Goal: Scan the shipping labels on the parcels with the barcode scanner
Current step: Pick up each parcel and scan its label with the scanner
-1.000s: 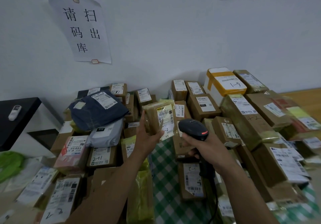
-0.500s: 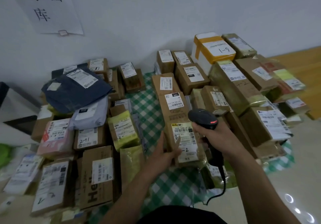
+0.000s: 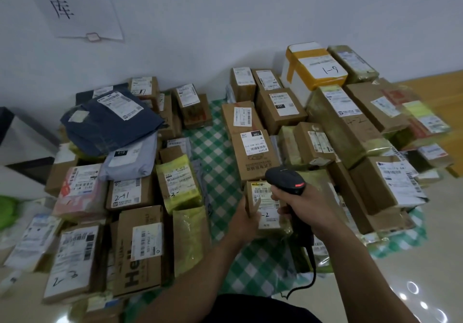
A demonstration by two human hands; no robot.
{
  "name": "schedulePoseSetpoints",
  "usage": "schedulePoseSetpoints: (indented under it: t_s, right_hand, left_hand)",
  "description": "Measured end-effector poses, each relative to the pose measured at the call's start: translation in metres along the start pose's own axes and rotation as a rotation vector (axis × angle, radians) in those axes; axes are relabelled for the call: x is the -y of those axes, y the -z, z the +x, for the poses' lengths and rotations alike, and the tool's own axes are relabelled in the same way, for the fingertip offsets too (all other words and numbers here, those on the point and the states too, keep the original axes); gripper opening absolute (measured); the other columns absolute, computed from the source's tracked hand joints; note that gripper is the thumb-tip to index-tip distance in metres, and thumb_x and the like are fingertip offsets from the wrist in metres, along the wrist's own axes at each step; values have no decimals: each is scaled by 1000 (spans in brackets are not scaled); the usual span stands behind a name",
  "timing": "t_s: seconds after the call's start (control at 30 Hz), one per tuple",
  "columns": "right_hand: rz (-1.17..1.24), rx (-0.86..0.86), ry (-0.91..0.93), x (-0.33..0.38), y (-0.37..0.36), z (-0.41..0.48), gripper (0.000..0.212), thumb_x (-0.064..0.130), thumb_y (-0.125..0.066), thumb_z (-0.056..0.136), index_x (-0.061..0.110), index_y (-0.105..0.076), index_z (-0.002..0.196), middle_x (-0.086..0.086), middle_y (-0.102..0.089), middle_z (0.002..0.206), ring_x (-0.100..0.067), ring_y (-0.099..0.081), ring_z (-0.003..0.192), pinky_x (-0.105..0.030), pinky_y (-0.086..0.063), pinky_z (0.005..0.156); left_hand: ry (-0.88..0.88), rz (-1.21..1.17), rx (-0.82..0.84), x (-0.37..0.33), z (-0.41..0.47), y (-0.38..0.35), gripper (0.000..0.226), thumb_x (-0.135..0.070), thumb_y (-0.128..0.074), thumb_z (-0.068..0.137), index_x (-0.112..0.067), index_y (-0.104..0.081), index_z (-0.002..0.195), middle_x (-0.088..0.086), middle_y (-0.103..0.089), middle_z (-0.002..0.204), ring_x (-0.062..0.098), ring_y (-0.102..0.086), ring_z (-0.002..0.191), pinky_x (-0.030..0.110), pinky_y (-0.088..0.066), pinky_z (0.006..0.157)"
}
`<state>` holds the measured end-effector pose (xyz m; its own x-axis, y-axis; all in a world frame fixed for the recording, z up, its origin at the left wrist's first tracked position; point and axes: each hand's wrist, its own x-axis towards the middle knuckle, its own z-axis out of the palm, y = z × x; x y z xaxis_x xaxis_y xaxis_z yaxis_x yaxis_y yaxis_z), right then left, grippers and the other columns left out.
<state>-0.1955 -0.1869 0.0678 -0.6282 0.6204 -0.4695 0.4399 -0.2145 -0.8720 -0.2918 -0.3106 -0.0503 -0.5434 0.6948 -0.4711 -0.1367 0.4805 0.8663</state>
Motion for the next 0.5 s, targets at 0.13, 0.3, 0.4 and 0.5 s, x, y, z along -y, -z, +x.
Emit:
schedulePoseSetpoints:
  t_s: [0.13,0.3,0.4,0.5]
  right_hand:
    - [-21,56,-2,7,-11,10,19,37,-80,89,35,-70,106,0,-79,99,-13,-75,68,-30,-53,67]
    - [45,143,89,36,-40,32,18,32,-72,98,39,-67,113,1,-78,103,-13,-74,83,-26,-54,67]
    - [37,216,117,62,-66,53,26,30,-71,98,31,-67,124,1,-77,92,-12,-72,73,-30,-58,68]
    - [-2,265,124,84,-86,78,28,31,-71,99,33,-64,126,-5,-77,101,-12,-72,71,-25,-55,60]
  left_hand:
    - [-91,152,-62,-20,-6,13,37,-16,-64,98,-44,-50,119,-21,-64,110,-19,-60,96,19,-51,82]
    - [-103,236,-298,-68,20,72,52,-27,-66,100,-30,-46,148,-13,-50,144,1,-47,131,19,-36,102]
    - [-142,312,-437,-90,57,126,56,-31,-66,100,-21,-46,151,1,-46,155,20,-44,142,33,-37,112]
    - [-127,313,-444,-113,98,172,58,-30,-68,98,-15,-48,150,7,-46,154,25,-46,140,34,-41,110]
